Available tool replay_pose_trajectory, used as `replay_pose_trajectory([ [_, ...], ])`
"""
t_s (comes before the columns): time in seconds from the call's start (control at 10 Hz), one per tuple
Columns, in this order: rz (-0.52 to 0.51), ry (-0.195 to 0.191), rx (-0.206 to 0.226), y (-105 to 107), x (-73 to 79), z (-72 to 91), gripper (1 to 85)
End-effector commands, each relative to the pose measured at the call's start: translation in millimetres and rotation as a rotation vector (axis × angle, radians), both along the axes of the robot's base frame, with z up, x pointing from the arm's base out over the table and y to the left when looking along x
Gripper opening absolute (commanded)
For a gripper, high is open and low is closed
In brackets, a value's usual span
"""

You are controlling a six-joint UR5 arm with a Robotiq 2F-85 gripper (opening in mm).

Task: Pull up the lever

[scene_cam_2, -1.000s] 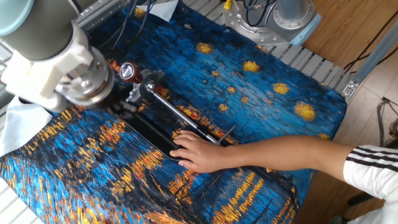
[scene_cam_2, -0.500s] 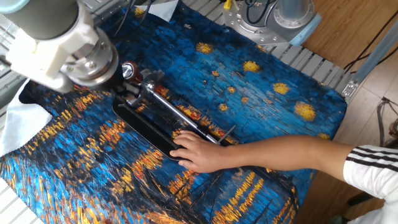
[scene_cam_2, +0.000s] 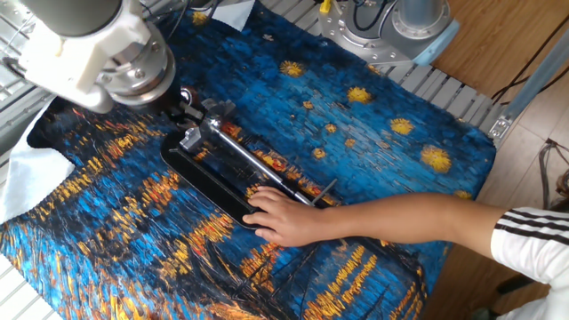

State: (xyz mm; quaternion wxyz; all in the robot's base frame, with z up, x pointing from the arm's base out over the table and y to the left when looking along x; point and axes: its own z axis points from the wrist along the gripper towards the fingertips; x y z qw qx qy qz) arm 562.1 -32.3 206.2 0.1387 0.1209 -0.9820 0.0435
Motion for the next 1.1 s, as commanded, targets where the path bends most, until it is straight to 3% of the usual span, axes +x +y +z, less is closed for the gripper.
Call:
replay_pose_trajectory([
  [0.0, -0.004, 0.003, -0.013, -3.7, -15.0, 8.8, 1.0],
  [0.6, -0.021, -0.028, -0.018, -5.9, -27.3, 9.8, 1.0],
  [1.0, -0.026, -0.093, -0.007, -1.1, -8.1, 5.3, 1.0],
])
